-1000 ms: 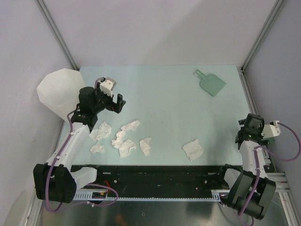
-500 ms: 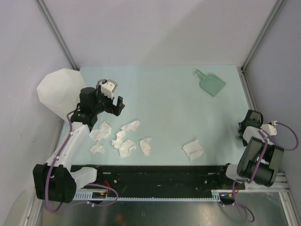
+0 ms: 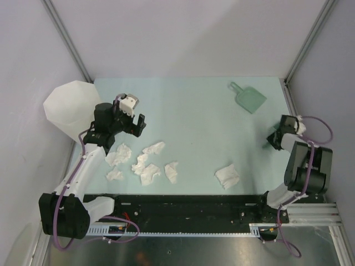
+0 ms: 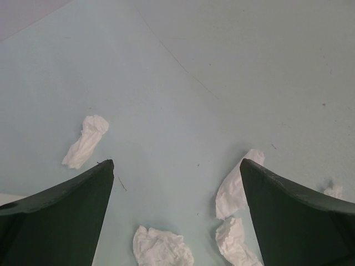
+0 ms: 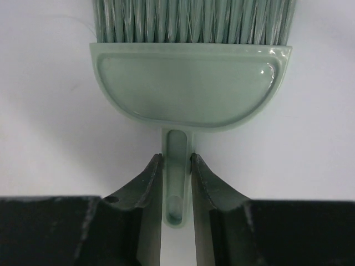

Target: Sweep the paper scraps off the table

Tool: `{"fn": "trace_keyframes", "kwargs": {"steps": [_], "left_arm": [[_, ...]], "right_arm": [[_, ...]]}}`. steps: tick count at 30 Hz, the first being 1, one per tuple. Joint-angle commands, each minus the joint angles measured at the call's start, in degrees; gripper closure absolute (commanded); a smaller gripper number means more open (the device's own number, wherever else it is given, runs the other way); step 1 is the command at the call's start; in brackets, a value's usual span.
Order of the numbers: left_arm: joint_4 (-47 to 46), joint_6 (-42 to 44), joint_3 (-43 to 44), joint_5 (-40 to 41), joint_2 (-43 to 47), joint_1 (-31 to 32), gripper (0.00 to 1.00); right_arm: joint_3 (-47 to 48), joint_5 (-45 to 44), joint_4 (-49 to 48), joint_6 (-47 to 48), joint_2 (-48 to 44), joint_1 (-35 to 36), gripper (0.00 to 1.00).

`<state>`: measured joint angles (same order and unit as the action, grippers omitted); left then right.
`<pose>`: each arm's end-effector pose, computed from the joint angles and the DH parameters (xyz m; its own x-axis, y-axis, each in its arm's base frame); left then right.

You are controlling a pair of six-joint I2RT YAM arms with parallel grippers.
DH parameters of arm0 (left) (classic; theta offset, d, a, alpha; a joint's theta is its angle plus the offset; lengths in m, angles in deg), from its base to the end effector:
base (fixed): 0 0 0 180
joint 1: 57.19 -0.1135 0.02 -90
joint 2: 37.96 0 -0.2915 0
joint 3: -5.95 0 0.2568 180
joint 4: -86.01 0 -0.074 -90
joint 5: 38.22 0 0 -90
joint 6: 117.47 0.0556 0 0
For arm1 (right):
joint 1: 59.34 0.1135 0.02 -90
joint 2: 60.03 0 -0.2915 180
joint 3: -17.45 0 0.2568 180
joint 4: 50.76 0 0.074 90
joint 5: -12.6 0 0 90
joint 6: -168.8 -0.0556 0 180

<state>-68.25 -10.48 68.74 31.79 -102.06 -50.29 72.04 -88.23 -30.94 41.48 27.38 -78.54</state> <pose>0.2577 -0.0503 0.3124 -0.3105 0.3142 -0.8972 0.5290 0.8413 0.1116 0.2805 -0.1087 0.1633 -0.3358 0.7475 -0.5731 0.7976 0.5494 0.2491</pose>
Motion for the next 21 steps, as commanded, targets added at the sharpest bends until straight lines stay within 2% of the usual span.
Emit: {"fn": "trace_keyframes", "kwargs": {"steps": [1, 4, 8, 13, 15, 16, 17, 19, 21], "left_arm": [[0.0, 1.3, 2.0, 0.3, 1.1, 0.2, 0.0], [0.2, 1.4, 2.3, 0.6, 1.3, 0.2, 0.0], [0.7, 1.6, 2.8, 1.1, 1.6, 0.2, 0.0], [1.5, 2.0, 3.4, 1.1, 1.5, 0.2, 0.0], [1.7, 2.4, 3.5, 1.1, 1.3, 0.2, 0.0], [2.0, 2.6, 3.7, 1.1, 1.3, 0.2, 0.0], [2.1, 2.7, 4.0, 1.1, 1.0, 0.2, 0.0], [2.5, 3.0, 4.4, 1.3, 0.6, 0.2, 0.0], [2.9, 3.0, 5.4, 1.4, 0.0, 0.2, 0.0]], "right_arm": [[5.8, 11.8, 6.2, 16.3, 6.6, 11.9, 0.76], [8.9, 10.9, 12.7, 21.4, 10.5, 18.2, 0.76], [10.6, 13.1, 16.0, 24.8, 12.9, 23.7, 0.76], [14.8, 9.1, 22.9, 32.0, 13.7, 29.7, 0.72], [16.2, 8.8, 23.7, 33.0, 12.3, 30.4, 0.57], [18.1, 8.9, 24.3, 35.1, 11.2, 30.7, 0.46], [19.4, 9.1, 24.3, 36.3, 10.2, 31.2, 0.22], [22.0, 10.2, 23.8, 39.1, 7.0, 32.5, 0.01], [26.2, 12.4, 22.5, 42.3, 5.2, 32.3, 0.0]]}}
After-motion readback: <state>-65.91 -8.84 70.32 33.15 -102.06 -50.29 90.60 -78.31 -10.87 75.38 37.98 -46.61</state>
